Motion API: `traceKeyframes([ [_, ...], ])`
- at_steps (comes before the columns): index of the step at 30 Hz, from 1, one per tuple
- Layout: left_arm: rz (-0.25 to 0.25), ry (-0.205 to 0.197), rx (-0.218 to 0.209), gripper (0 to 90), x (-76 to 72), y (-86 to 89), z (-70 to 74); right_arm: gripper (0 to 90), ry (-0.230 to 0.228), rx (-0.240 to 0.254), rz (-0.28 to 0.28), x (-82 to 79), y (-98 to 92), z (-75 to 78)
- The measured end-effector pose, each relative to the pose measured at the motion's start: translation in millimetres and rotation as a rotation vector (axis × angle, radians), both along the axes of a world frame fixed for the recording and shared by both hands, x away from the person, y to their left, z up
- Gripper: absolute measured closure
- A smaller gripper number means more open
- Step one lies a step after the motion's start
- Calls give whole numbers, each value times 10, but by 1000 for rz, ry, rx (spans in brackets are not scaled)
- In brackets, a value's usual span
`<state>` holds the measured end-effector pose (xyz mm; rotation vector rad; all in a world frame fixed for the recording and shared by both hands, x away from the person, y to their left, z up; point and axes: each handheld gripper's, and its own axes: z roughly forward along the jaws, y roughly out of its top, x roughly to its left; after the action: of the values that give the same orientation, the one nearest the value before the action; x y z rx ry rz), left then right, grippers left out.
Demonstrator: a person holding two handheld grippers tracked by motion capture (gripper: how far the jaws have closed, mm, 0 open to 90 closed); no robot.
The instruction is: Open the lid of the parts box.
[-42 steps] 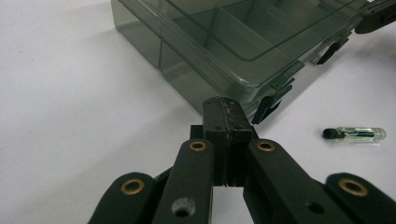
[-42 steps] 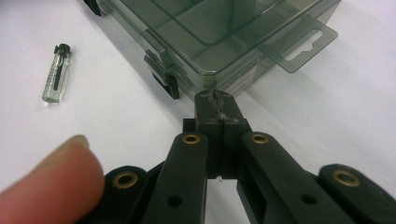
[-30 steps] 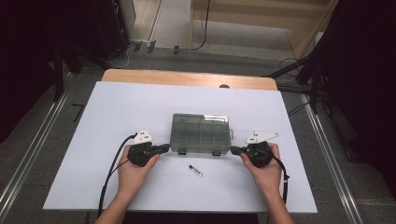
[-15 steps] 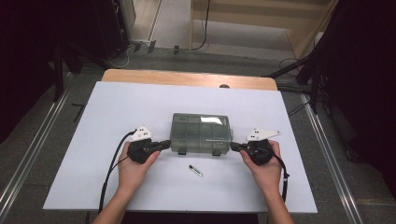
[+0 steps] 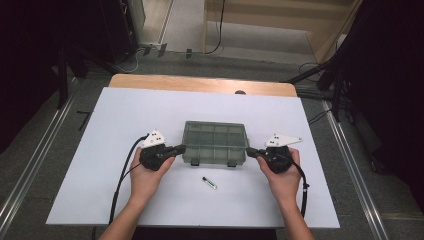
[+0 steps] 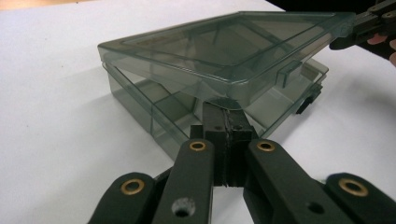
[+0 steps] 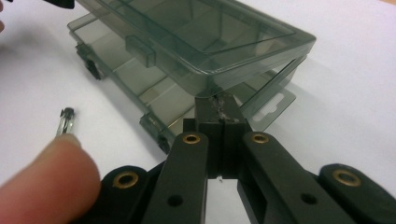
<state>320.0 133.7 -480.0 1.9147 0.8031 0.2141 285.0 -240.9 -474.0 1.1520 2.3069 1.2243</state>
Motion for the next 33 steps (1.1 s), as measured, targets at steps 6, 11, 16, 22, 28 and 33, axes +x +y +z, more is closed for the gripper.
traceKeyframes([
  [6, 8, -19, -4, 900, 24, -9, 52, 900, -5, 19, -24, 45, 10, -2],
  [11, 17, -39, -20, 900, 62, -10, 114, 900, 2, 78, -46, 104, -49, 20],
  [16, 17, -54, -40, 900, 117, -22, 170, 900, -8, 112, -56, 164, -53, 62],
  [22, 28, -85, -57, 900, 175, -56, 244, 900, -26, 123, -63, 225, -29, 117],
  [28, 40, -144, -80, 900, 226, -138, 321, 900, -50, 145, -71, 282, -44, 187],
  [33, 38, -164, -90, 900, 251, -181, 361, 900, -65, 144, -74, 311, -26, 246],
])
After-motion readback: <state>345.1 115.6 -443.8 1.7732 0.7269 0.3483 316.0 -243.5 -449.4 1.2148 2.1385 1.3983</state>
